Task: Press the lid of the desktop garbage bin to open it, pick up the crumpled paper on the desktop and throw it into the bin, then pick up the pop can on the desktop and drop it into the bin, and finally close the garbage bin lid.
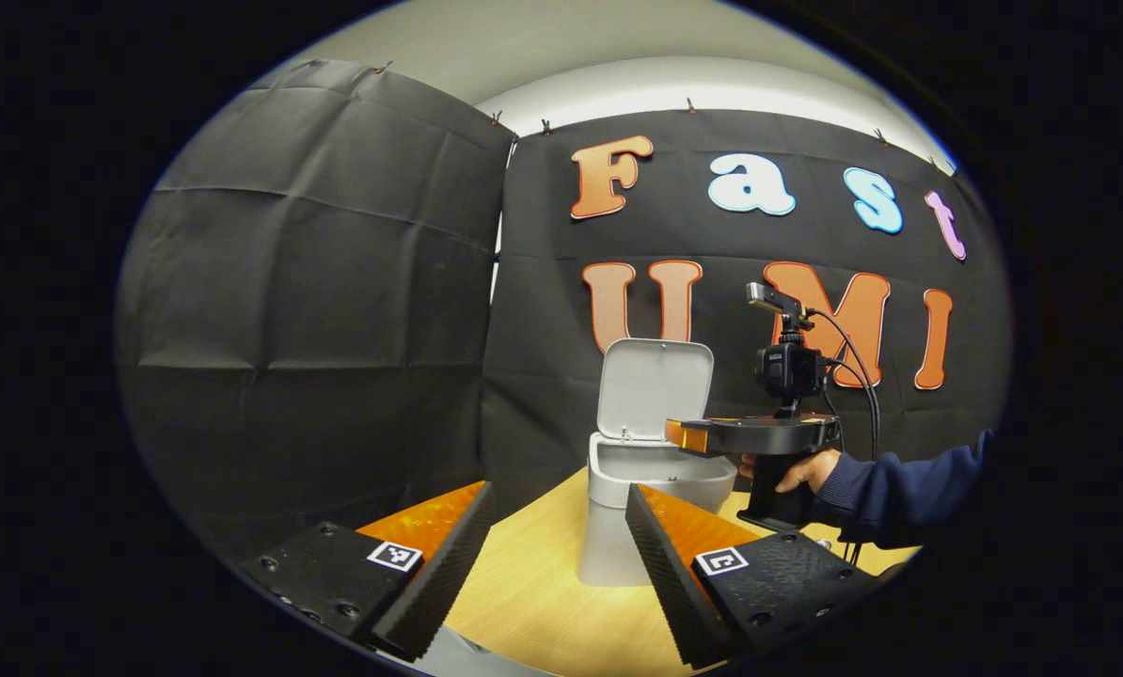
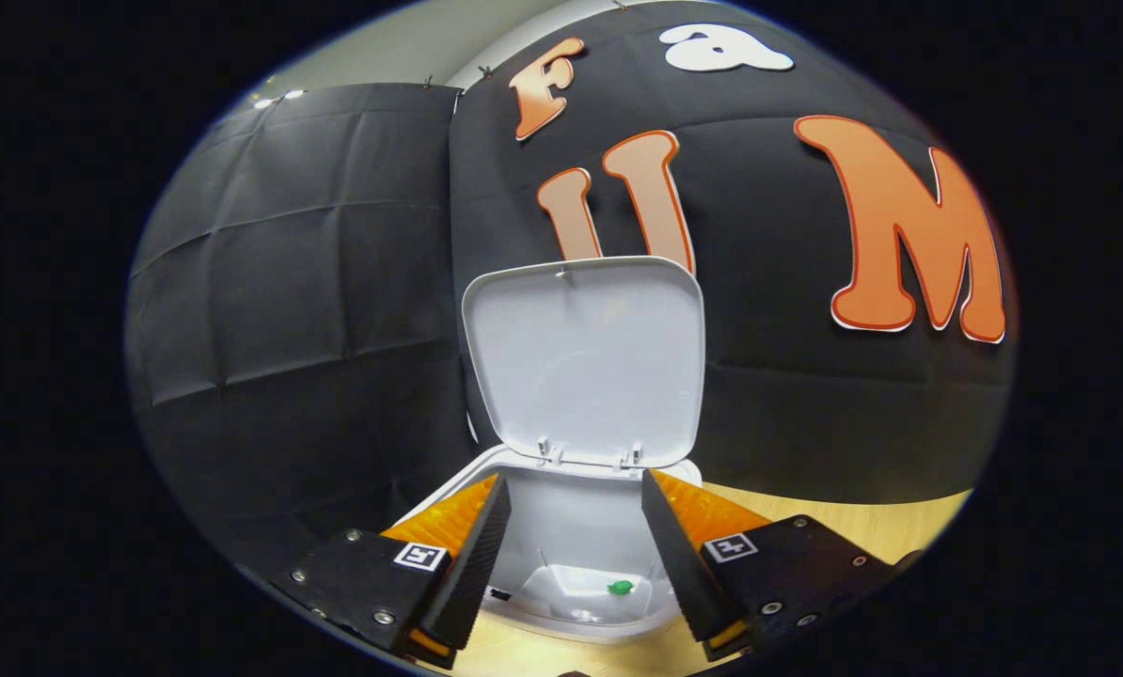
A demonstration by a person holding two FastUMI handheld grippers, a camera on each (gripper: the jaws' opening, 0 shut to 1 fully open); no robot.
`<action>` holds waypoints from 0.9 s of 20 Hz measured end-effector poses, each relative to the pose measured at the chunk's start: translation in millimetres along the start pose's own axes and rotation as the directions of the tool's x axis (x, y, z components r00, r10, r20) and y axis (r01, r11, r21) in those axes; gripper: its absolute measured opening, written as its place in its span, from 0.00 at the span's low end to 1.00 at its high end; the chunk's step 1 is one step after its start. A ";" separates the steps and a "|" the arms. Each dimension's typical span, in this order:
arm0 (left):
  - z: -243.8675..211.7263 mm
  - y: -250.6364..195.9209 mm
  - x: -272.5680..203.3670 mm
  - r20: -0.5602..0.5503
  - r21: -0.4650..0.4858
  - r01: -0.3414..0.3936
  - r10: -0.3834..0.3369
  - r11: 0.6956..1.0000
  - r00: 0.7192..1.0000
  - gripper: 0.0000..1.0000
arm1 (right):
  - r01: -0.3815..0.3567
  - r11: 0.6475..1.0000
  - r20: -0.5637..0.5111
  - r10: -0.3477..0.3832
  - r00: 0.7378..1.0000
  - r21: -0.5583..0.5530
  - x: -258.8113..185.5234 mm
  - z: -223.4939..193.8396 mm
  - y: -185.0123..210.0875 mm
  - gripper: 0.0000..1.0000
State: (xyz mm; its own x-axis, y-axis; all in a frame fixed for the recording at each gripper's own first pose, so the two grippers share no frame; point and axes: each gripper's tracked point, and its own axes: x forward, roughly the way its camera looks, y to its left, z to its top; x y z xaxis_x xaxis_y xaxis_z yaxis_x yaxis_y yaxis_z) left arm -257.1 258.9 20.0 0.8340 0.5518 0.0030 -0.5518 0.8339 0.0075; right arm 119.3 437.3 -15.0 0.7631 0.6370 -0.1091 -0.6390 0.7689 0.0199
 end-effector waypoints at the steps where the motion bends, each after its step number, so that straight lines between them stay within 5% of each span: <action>1: -1.0 -4.8 1.1 -0.002 0.003 0.012 -0.012 1.000 1.000 0.90 | 0.004 1.000 0.011 -0.004 1.000 0.009 -7.6 2.5 -5.4 0.86; 10: -9.4 -78.2 10.8 -0.003 0.014 0.164 -0.164 0.986 0.986 0.91 | 0.134 0.990 0.137 -0.128 0.982 -0.038 -114.9 20.2 -79.1 0.92; 18: -25.8 -164.0 15.7 -0.016 0.031 0.341 -0.340 0.940 0.940 0.94 | 0.322 0.947 0.213 -0.313 0.925 -0.006 -218.9 27.2 -154.0 0.94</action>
State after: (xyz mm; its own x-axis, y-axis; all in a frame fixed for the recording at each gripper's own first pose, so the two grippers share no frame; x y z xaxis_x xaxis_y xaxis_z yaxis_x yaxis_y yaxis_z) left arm -153.5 131.0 -7.0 0.9719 0.2350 -0.0153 -0.2343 0.9714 0.0392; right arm 53.2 180.9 32.8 0.9269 0.3605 0.1050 -0.3602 0.9326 -0.0223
